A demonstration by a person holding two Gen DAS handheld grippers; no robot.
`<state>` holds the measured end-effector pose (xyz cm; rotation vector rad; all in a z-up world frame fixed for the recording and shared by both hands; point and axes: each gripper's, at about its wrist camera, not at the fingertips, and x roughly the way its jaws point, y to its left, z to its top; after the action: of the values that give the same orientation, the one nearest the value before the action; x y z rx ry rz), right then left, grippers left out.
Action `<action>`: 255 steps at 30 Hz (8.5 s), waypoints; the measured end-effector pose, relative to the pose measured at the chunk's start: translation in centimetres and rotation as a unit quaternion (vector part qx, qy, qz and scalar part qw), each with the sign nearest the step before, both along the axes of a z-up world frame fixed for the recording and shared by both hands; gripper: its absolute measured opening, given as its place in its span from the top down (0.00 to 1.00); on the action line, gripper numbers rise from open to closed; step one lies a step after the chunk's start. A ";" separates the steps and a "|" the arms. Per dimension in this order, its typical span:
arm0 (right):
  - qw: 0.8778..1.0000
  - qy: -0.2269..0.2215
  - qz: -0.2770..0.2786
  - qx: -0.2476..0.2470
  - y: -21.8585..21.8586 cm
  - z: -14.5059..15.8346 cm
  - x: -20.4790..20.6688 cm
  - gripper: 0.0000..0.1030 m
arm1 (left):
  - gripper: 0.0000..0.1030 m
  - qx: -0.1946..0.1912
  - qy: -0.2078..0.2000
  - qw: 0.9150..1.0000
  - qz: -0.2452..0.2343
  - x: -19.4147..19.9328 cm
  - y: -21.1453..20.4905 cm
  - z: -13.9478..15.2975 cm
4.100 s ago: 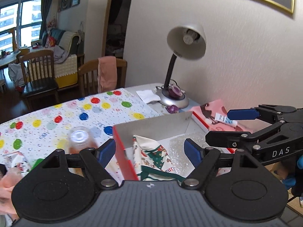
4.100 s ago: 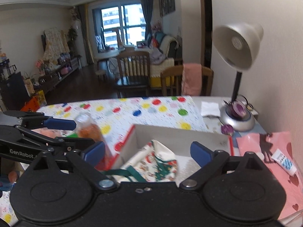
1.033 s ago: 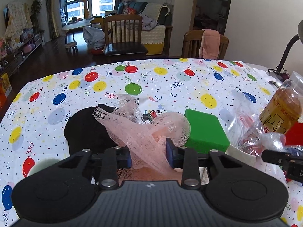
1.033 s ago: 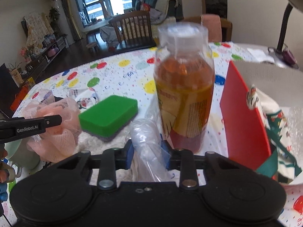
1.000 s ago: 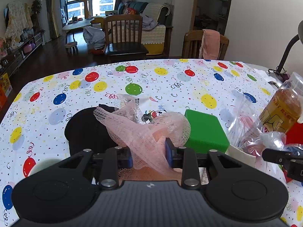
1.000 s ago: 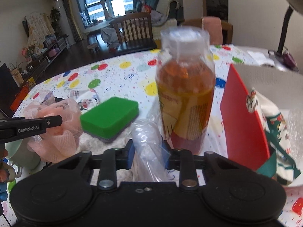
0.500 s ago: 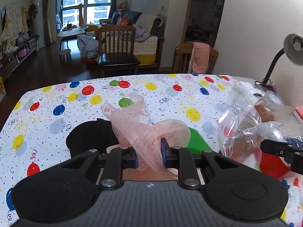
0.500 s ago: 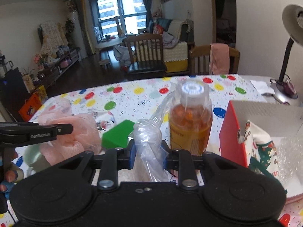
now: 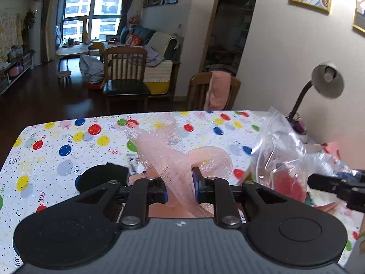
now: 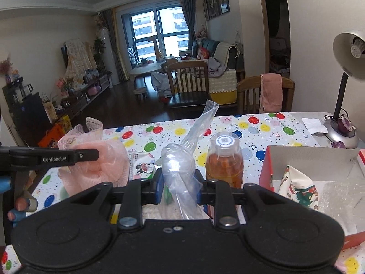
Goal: Organize soft objects
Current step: 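Carry the bath puff and plastic bag with both tools over the red box, then open both tools to drop the bath puff and plastic bag into the box, then move both tools back over the table toward the bottle and sponge, then grasp the grey fuzzy towel with the left tool while the right tool grasps the green sponge, then carry the grey towel and green sponge with both tools over the red box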
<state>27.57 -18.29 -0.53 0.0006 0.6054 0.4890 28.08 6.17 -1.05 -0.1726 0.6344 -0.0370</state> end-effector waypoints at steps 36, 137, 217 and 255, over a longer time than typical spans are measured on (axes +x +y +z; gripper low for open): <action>0.994 0.011 -0.107 -0.009 -17.5 2.3 1.8 0.76 | 0.81 -0.023 -0.019 0.982 -0.187 4.9 -21.5 6.3; 0.999 0.009 -0.028 -0.020 -14.9 3.1 1.4 0.15 | 0.22 0.000 -0.009 0.990 -0.142 2.3 -18.1 3.5; 0.979 0.192 0.014 -0.066 12.7 -12.7 14.3 0.19 | 0.10 0.042 0.071 0.991 -0.102 2.7 -5.3 -15.6; 0.989 0.121 0.052 -0.073 9.5 -4.9 8.0 0.34 | 0.85 0.007 0.066 0.994 -0.082 1.4 -2.9 -12.3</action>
<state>35.57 -8.79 -5.38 -0.1125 0.8816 0.5491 29.52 3.30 -13.39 -0.1094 0.7800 -0.1805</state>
